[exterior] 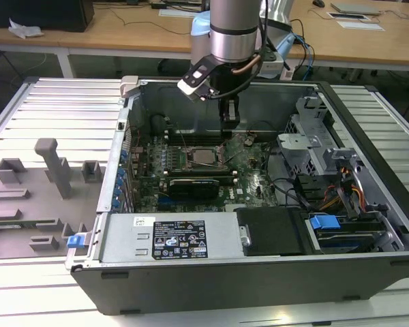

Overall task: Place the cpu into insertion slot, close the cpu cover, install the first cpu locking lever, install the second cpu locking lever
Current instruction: 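Close the cpu cover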

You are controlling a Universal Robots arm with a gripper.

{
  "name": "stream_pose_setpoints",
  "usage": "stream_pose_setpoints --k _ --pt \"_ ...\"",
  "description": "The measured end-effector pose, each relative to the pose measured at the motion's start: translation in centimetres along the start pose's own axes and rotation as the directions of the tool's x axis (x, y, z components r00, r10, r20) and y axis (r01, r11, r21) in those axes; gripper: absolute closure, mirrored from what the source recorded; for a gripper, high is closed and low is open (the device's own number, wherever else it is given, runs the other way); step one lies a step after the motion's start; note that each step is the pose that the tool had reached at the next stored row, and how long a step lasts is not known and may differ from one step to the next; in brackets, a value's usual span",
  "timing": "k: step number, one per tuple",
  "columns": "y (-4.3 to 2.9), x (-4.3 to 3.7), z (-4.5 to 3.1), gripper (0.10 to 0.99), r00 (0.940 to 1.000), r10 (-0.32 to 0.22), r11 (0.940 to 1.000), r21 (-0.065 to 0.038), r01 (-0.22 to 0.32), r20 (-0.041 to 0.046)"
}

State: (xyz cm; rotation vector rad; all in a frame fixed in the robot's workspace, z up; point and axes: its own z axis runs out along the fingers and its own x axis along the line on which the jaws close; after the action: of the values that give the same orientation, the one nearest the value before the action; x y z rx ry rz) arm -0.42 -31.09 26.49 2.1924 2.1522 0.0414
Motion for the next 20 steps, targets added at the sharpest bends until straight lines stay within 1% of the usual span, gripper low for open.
stream_pose_setpoints --k 2,3,4,5,6,10,11,13,16,18,19,20 --pt "0.34 0.01 0.02 0.98 1.0 0.0 1.0 0.0 0.0 0.0" --pt "0.63 0.01 0.04 0.98 1.0 0.0 1.0 0.0 0.0 0.0" --pt "1.27 0.02 0.08 0.98 1.0 0.0 1.0 0.0 0.0 0.0002" --pt "1.57 0.03 0.1 0.98 1.0 0.0 1.0 0.0 0.0 0.0002" --pt "2.14 0.04 0.14 0.98 1.0 0.0 1.0 0.0 0.0 0.0001" --pt "3.3 0.06 0.22 0.98 1.0 0.0 1.0 0.0 0.0 0.0" --pt "3.46 0.07 0.24 0.98 1.0 0.0 1.0 0.0 0.0 0.0" --pt "4.18 0.08 0.28 0.98 1.0 0.0 1.0 0.0 0.0 0.0" --pt "4.7 0.09 0.32 0.98 1.0 0.0 1.0 0.0 0.0 0.0001" --pt "4.91 0.1 0.38 0.98 1.0 0.0 1.0 0.0 0.0 0.0" --pt "4.95 0.1 0.46 0.98 1.0 0.0 1.0 0.0 0.0 0.0001" --pt "5.05 0.11 0.8 0.98 1.0 0.0 1.0 0.0 0.0 0.0001"
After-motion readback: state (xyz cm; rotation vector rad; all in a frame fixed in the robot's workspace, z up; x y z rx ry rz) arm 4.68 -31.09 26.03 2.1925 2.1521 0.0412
